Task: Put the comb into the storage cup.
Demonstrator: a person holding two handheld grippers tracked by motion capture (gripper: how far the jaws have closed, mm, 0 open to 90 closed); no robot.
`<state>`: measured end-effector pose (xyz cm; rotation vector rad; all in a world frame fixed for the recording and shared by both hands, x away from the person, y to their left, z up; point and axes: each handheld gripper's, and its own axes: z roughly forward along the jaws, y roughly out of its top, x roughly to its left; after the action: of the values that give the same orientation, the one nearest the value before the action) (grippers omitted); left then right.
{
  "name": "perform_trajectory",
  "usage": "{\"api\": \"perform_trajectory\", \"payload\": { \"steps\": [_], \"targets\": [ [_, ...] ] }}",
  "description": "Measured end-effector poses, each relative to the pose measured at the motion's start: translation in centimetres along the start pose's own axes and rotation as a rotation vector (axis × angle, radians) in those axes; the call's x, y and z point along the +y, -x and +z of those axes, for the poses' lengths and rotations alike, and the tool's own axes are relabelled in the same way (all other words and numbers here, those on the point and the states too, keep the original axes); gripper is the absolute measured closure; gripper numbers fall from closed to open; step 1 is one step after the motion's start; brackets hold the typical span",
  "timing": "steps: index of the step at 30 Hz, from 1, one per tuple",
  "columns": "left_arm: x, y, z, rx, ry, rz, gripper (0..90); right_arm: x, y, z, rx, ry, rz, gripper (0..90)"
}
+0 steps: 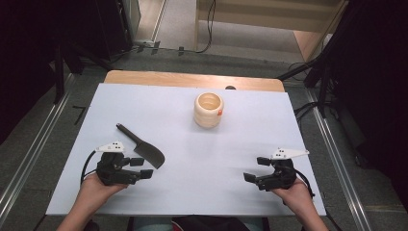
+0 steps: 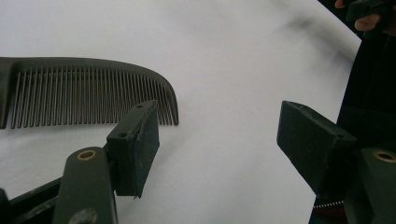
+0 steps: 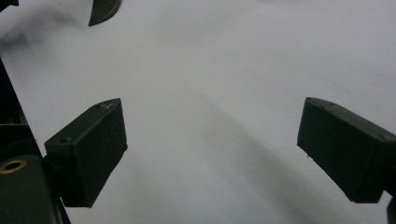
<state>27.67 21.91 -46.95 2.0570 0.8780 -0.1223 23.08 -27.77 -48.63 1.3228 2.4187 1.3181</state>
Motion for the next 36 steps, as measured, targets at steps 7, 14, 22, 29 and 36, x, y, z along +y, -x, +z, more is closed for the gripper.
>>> {"api": "perform_trajectory", "payload": {
  "steps": [7,14,22,29,36],
  "targets": [
    [-0.14,-0.01,-0.27,0.0,0.016,-0.002,30.2,0.17,-0.15,0.01,0.014,0.007,-0.017,6.7],
    [-0.18,-0.01,-0.5,-0.003,0.03,-0.008,30.2,0.29,-0.17,-0.07,0.034,0.03,-0.017,6.7],
    [-0.16,0.01,-0.46,-0.003,0.03,-0.007,30.2,0.27,-0.29,-0.11,0.031,0.033,-0.022,6.7],
    [-0.14,-0.02,-0.43,-0.003,0.031,-0.01,30.2,0.25,-0.29,-0.1,0.033,0.03,-0.027,6.6],
    [-0.12,0.01,-0.5,0.0,0.034,-0.01,30.2,0.24,-0.33,-0.09,0.033,0.033,-0.025,6.6]
  ]
}}
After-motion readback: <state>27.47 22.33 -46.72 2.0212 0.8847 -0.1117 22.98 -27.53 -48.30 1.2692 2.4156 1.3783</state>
